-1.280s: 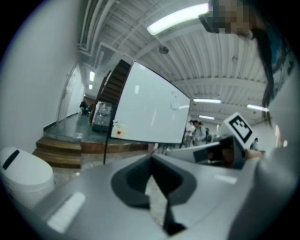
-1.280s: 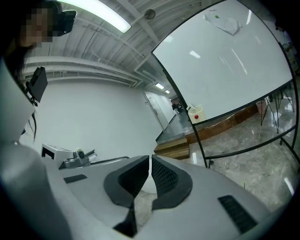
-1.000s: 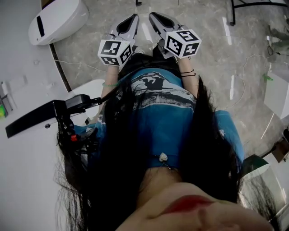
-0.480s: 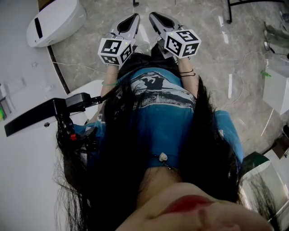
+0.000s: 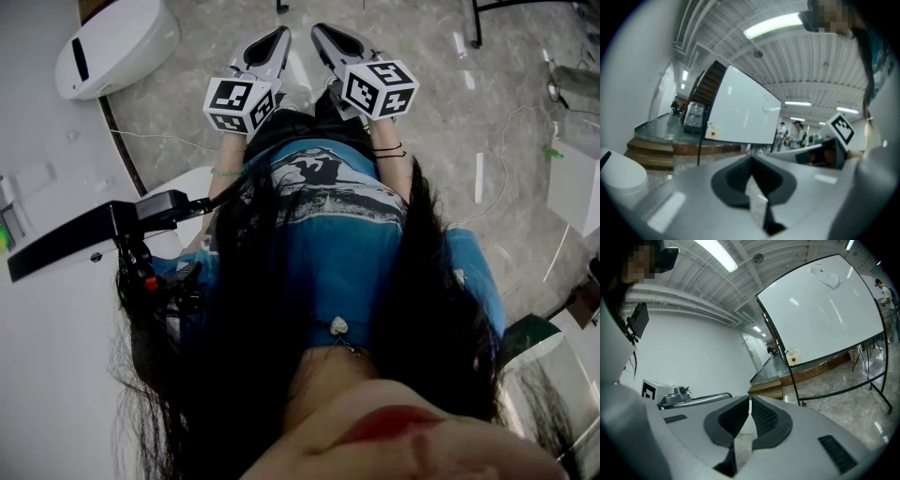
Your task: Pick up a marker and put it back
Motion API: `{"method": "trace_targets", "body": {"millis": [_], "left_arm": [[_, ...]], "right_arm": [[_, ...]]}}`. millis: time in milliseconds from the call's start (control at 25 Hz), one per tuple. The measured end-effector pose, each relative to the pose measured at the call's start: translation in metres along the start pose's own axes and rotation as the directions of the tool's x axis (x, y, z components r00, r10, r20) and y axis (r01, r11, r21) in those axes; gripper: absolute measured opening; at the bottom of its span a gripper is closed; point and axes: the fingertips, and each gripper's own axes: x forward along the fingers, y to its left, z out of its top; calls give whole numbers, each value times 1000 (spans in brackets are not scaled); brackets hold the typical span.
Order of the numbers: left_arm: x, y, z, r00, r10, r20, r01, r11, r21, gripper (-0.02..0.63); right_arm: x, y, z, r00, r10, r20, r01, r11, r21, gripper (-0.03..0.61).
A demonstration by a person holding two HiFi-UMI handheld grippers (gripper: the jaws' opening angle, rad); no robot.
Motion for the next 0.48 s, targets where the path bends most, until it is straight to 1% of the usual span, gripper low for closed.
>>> {"method": "trace_targets", "body": {"millis": [480], "left_arm": [[3, -5, -2, 1000, -22, -2, 22, 1000, -2, 0]], "right_arm": [[0, 1, -4, 1000, -4, -12, 4, 1000, -5, 26]]}}
